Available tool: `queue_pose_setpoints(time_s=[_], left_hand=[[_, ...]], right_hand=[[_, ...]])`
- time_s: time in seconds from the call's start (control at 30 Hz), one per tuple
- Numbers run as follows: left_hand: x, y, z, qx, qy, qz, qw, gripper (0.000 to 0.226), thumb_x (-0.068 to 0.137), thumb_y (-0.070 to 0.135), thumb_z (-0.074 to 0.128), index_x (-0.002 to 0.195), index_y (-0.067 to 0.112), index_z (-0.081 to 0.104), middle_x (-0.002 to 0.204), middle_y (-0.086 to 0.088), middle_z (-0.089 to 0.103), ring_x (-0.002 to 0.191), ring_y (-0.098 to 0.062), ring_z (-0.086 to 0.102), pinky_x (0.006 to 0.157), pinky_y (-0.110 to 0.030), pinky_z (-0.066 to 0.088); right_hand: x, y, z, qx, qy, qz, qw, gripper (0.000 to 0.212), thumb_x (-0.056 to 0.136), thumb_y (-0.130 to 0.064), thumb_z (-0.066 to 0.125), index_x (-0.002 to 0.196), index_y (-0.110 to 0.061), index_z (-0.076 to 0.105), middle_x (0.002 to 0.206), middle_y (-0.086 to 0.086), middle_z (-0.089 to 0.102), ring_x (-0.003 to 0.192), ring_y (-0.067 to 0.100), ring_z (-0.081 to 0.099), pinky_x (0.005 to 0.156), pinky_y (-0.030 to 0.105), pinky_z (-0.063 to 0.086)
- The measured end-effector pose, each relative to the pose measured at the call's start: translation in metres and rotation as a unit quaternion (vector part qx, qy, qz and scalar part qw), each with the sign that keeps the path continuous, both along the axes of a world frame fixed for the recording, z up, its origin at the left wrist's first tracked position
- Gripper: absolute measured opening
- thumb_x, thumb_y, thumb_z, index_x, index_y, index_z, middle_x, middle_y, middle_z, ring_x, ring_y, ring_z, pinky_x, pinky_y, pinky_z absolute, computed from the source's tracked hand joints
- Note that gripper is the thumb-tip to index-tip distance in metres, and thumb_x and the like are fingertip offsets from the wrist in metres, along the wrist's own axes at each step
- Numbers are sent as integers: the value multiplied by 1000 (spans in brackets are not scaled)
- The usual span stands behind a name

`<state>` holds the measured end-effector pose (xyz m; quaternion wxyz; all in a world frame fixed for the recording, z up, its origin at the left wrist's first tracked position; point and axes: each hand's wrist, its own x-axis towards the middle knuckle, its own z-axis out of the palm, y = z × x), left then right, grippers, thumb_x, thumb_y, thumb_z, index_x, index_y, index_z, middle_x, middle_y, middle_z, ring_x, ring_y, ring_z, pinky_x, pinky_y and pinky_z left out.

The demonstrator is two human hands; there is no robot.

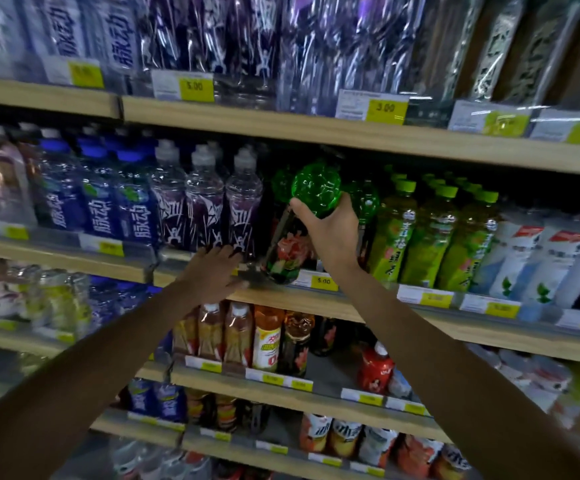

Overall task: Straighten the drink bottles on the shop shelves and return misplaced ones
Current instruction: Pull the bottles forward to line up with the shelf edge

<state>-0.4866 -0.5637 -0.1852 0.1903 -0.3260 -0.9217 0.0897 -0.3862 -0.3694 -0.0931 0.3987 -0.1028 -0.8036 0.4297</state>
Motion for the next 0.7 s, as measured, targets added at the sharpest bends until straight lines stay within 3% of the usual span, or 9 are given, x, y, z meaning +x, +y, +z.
queue_pose_setpoints(time_s=[0.07, 0.17, 0.3, 0.4, 0.5, 0.7], left_hand=[[-2, -3, -2, -22, 10, 1, 1000, 75, 88, 65, 39, 142, 12, 32, 142, -13, 37, 128, -29, 40, 100, -41, 35], [-4, -4, -7, -30, 27, 8, 999, 77, 88, 67, 38, 141, 13, 30, 141, -12, 38, 128, -28, 38, 103, -43, 34], [-6, -5, -11, 3, 32, -12, 999, 75, 84, 70, 38, 136, 15, 36, 133, -8, 46, 120, -25, 45, 100, -39, 38], [-8, -5, -12, 11, 33, -14, 999, 76, 84, 70, 40, 136, 15, 36, 132, -9, 47, 119, -25, 46, 100, -39, 38], [-8, -4, -14, 18, 30, -11, 999, 75, 84, 69, 42, 136, 15, 37, 131, -9, 47, 119, -26, 46, 100, -41, 36], [-6, -4, -16, 21, 40, -4, 999, 75, 85, 67, 43, 137, 14, 35, 132, -10, 46, 120, -27, 44, 102, -42, 34]], right_hand=[[-7, -7, -5, -10, 20, -10, 1000, 80, 73, -57, 70, 125, -1, 46, 66, -6, 49, 54, 4, 48, 51, 32, 46], [-15, -13, -8, -4, 47, -16, 999, 81, 73, -55, 72, 127, 0, 45, 66, -6, 48, 52, 6, 46, 49, 24, 41], [-24, -13, -5, -5, 53, 0, 999, 83, 72, -51, 75, 131, -3, 41, 77, -7, 55, 63, 7, 48, 60, 21, 46], [-27, -15, -9, 16, 33, -1, 999, 90, 72, -53, 74, 136, -2, 36, 66, -13, 45, 52, 3, 45, 49, 19, 41], [-33, -18, -18, 15, 18, 5, 1000, 97, 73, -55, 72, 142, -4, 28, 61, -8, 44, 49, 6, 43, 48, 25, 37], [-40, -25, -26, 32, -21, -5, 999, 95, 74, -56, 70, 141, -3, 29, 64, -6, 46, 61, 17, 54, 57, 37, 50]])
